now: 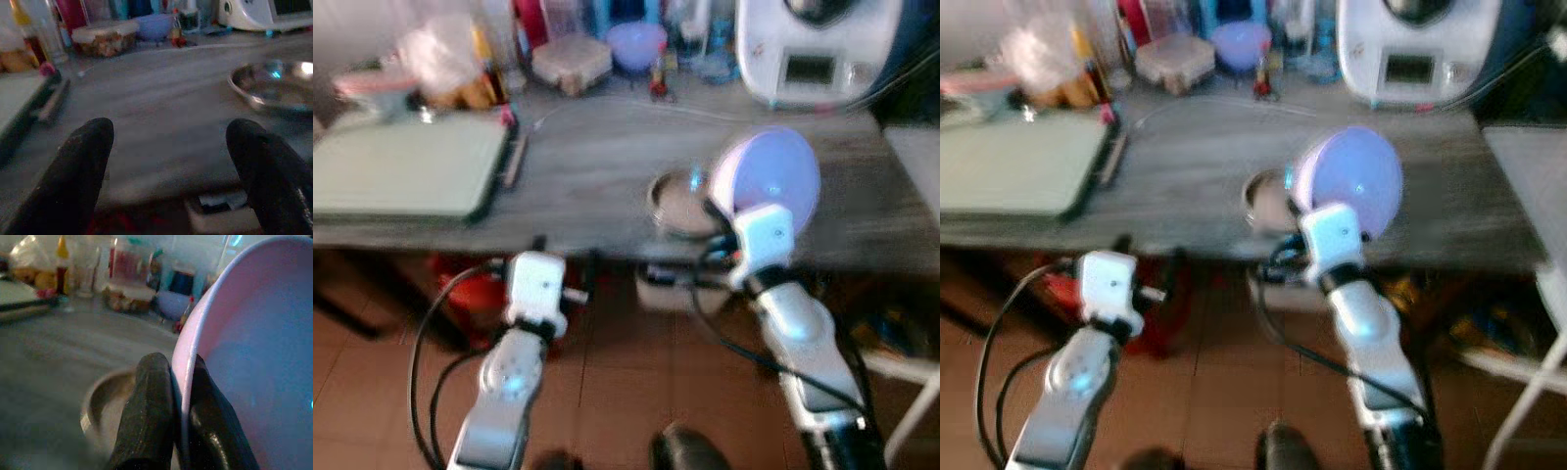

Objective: Setting the table

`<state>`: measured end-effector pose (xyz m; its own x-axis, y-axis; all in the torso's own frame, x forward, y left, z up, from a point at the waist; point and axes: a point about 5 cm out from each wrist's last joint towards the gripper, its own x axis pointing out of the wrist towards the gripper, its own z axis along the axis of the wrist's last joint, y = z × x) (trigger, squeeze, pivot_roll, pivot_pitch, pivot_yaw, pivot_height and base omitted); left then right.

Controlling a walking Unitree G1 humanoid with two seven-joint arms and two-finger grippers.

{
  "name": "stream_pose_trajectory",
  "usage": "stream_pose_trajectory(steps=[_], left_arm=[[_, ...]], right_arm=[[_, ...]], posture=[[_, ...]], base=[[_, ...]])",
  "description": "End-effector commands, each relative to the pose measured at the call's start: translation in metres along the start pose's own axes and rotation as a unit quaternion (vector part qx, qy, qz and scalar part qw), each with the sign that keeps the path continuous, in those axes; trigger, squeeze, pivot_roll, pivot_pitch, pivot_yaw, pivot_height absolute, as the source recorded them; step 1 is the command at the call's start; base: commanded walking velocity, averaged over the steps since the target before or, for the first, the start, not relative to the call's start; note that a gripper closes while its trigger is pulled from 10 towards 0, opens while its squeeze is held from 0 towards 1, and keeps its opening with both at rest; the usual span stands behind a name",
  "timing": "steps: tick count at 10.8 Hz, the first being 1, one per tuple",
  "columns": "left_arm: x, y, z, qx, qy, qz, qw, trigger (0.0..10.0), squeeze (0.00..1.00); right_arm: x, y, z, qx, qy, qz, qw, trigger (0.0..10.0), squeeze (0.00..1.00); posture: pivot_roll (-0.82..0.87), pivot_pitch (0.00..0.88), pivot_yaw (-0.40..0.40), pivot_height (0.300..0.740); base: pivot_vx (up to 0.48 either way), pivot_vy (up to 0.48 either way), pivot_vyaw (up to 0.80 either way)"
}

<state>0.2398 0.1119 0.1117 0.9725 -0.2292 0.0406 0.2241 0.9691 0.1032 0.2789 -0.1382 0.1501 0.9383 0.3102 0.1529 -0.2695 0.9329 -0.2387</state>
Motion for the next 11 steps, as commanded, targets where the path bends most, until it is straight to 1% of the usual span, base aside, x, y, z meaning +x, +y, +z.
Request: stream_pose_trajectory(steps=[1, 2, 4, 5, 6, 7, 8, 9, 10, 11], left_arm=[[-0.002, 0.007, 0.001, 0.005, 0.000, 0.008, 1.000, 10.0, 0.00], [-0.002, 0.007, 0.000, 0.005, 0.001, 0.009, 1.000, 10.0, 0.00], [-0.004, 0.009, 0.000, 0.004, 0.002, 0.013, 1.000, 10.0, 0.00], [-0.006, 0.012, 0.000, 0.002, 0.001, 0.020, 1.000, 10.0, 0.00], [-0.009, 0.016, 0.000, 0.000, 0.000, 0.032, 0.999, 10.0, 0.00], [-0.015, 0.023, -0.002, 0.007, 0.004, 0.046, 0.999, 10.0, 0.00], [-0.018, 0.026, -0.003, 0.008, 0.010, 0.054, 0.998, 10.0, 0.00], [-0.021, 0.030, -0.005, 0.000, 0.020, 0.068, 0.997, 10.0, 0.00], [-0.025, 0.033, -0.006, -0.005, 0.027, 0.081, 0.996, 10.0, 0.00], [-0.027, 0.033, -0.006, -0.006, 0.029, 0.081, 0.996, 10.0, 0.00]], right_arm=[[0.004, 0.007, 0.008, 0.008, -0.021, 0.013, 1.000, 10.0, 0.00], [0.005, 0.009, 0.009, 0.006, -0.023, 0.025, 0.999, 10.0, 0.00], [0.010, 0.017, 0.013, -0.026, -0.039, 0.081, 0.996, 10.0, 0.00], [0.012, 0.021, 0.015, -0.029, -0.046, 0.101, 0.993, 10.0, 0.00], [0.016, 0.025, 0.017, -0.021, -0.049, 0.128, 0.990, 10.0, 0.00], [0.021, 0.031, 0.020, -0.020, -0.055, 0.176, 0.983, 10.0, 0.00], [0.024, 0.035, 0.022, -0.025, -0.057, 0.201, 0.978, 10.0, 0.00], [0.029, 0.040, 0.022, -0.046, -0.057, 0.245, 0.967, 10.0, 0.00], [0.037, 0.042, 0.023, -0.038, -0.054, 0.271, 0.960, 10.0, 0.00], [0.041, 0.042, 0.021, -0.035, -0.047, 0.286, 0.956, 10.0, 0.00]], posture=[[-0.04, 0.088, 0.021, 0.740], [-0.04, 0.089, 0.022, 0.740], [-0.03, 0.090, 0.020, 0.740], [-0.03, 0.090, 0.019, 0.740], [-0.03, 0.091, 0.017, 0.740], [-0.01, 0.095, 0.020, 0.740], [-0.01, 0.098, 0.022, 0.740], [0.00, 0.111, 0.025, 0.740], [0.01, 0.117, 0.025, 0.740], [0.02, 0.120, 0.024, 0.740]], base=[[0.480, 0.000, 0.00], [0.480, 0.000, 0.00], [0.480, 0.000, 0.00], [0.401, 0.000, 0.00], [0.000, 0.000, 0.00], [0.000, 0.000, 0.00], [0.000, 0.000, 0.00], [0.000, 0.000, 0.00], [0.000, 0.000, 0.00], [0.000, 0.000, 0.00]])
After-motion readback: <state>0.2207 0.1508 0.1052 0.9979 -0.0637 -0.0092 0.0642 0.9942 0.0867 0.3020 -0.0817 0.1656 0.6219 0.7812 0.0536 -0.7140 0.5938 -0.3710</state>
